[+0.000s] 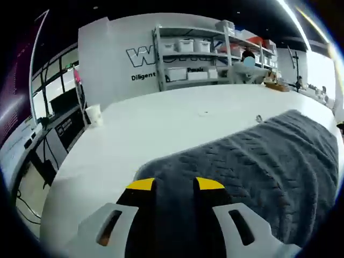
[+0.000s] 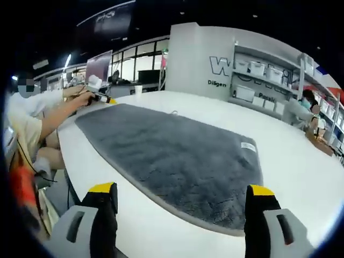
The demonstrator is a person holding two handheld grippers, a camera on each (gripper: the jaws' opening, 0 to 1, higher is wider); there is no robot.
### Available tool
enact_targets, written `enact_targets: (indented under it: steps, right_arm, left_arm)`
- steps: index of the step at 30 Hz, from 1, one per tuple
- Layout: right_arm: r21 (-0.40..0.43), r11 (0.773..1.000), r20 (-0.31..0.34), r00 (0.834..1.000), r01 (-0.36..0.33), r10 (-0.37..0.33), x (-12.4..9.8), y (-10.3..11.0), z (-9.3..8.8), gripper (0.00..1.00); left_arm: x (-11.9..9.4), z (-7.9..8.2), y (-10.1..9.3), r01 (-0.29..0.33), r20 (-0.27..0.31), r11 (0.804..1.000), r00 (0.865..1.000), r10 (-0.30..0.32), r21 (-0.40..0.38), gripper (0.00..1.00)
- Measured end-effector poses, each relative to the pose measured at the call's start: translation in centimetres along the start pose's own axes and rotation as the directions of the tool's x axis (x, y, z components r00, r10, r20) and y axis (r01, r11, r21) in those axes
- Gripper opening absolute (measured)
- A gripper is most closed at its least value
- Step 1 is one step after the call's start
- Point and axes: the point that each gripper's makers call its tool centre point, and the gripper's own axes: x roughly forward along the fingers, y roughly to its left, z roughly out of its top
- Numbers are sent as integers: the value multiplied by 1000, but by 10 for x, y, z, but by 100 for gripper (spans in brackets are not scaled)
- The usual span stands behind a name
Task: Open the folded towel by lifting each exposed corner and separating the folded layers until the towel lies flat within the target outline without major curled edges
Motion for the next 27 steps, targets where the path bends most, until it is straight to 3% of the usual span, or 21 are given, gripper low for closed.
enact_targets:
  steps: [7,13,18,27]
  right_arm:
    - [-14,999,2,999,-32,32,2,10,2,99]
    - [-29,998,-1,999,-51,51,4,16,4,99]
    - [-37,997,-5,998,-61,61,6,18,5,99]
    - [-43,997,-1,998,-64,64,4,19,7,99]
  left_arm:
    - [21,-6,9,0,-37,1000,999,0,11,16]
    - [32,-17,17,-38,-69,998,997,42,45,6]
    - [35,-14,25,-89,-42,986,994,96,144,1]
    - [38,-13,33,-107,-17,988,994,109,110,1]
